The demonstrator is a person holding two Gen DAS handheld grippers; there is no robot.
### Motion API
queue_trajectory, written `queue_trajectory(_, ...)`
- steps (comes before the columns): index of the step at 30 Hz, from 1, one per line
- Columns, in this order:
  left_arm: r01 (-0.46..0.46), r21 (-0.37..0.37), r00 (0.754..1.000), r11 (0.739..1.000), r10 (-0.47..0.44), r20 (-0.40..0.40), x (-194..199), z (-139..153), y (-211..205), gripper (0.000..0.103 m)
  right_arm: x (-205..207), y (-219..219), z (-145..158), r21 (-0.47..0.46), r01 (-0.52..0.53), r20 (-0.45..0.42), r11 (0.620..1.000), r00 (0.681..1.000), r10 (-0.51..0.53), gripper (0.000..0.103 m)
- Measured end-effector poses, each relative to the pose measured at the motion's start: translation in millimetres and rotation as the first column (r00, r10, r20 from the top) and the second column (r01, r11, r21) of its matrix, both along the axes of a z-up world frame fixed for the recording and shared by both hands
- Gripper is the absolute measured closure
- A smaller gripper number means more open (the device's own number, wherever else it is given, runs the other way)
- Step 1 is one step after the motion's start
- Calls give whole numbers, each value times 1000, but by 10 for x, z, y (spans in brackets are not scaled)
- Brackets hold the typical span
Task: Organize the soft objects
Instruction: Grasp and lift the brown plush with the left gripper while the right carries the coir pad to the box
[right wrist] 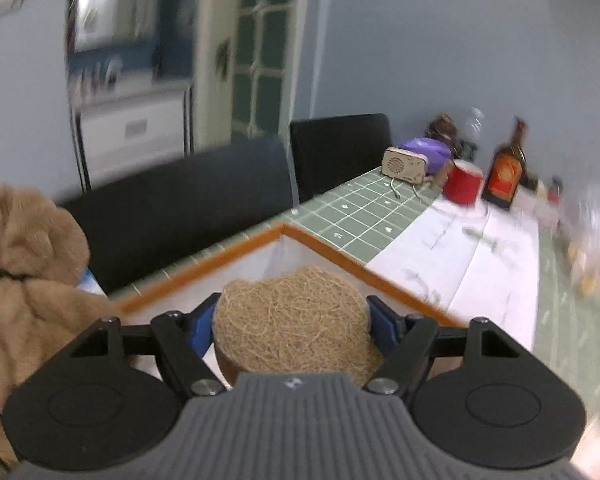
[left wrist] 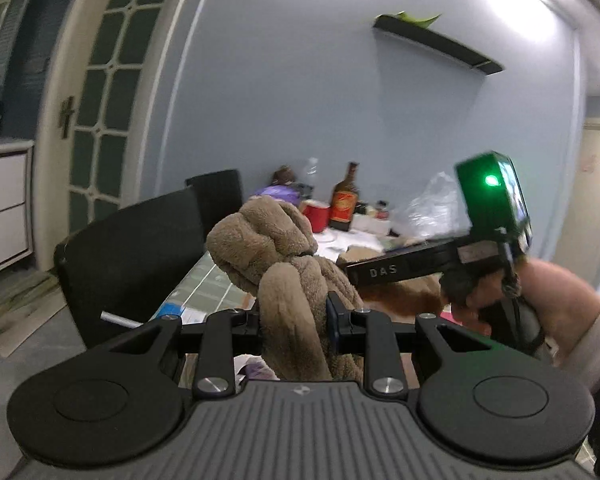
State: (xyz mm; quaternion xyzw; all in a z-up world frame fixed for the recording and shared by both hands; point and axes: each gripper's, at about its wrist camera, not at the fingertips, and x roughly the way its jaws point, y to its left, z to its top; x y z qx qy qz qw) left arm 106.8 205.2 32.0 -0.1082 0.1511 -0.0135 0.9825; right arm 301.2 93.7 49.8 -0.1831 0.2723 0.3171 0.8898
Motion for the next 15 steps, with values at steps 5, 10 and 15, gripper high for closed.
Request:
queue_trajectory(5, 10, 66, 1000, 998, -10, 2, 32, -81, -83, 72, 285, 275, -178, -148, -77, -50, 986, 996, 70, 29)
queue_trajectory(10, 29, 60, 999, 998, -26, -44, 79, -130, -36, 72, 462, 478, -401, -212, -77, -55, 974, 996, 67, 29)
queue_trajectory(15, 10, 63, 998, 998, -5, -70, 137, -168, 23, 72, 480, 608, -542, -256, -120, -16, 959, 993, 120, 29)
